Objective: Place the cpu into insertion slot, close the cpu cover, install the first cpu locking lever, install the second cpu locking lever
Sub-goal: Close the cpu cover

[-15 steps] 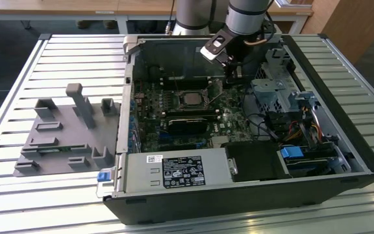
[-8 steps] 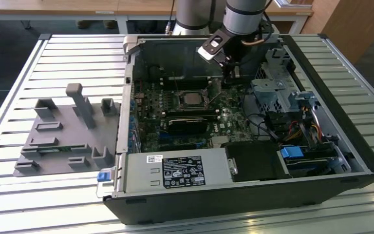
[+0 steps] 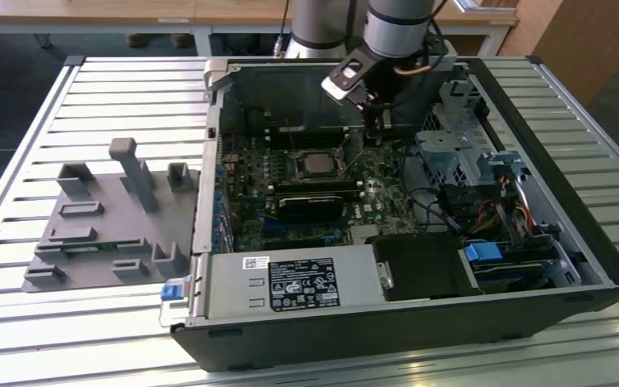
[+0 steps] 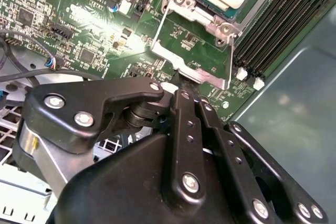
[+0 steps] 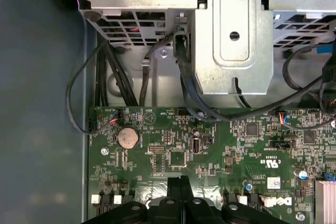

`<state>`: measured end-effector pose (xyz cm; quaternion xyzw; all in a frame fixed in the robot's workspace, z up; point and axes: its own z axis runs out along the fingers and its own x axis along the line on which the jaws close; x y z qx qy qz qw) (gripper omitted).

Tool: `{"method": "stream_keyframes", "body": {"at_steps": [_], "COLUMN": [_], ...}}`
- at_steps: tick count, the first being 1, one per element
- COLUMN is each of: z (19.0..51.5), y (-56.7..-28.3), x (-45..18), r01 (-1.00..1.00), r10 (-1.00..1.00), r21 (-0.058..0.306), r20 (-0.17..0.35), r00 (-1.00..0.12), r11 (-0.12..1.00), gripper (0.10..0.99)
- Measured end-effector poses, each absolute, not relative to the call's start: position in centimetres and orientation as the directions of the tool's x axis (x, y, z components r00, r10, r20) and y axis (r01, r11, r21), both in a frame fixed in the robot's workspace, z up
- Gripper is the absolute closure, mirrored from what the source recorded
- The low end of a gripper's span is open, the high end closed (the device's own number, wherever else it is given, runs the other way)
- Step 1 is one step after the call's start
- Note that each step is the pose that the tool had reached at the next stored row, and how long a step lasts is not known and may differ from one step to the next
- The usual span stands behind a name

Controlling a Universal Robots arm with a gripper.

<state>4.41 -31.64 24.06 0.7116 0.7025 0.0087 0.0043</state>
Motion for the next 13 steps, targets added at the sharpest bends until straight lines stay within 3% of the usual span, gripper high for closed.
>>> {"method": "stream_keyframes", "body": {"at_steps": [13], "z": [24.0], "y": [-31.6], "x": [3.1], "r01": [1.0], "r10": [1.0], "r21": [0.018], "r20": [0.006], "r00": [0.013], "r11": [-0.013], "gripper": [0.98]}}
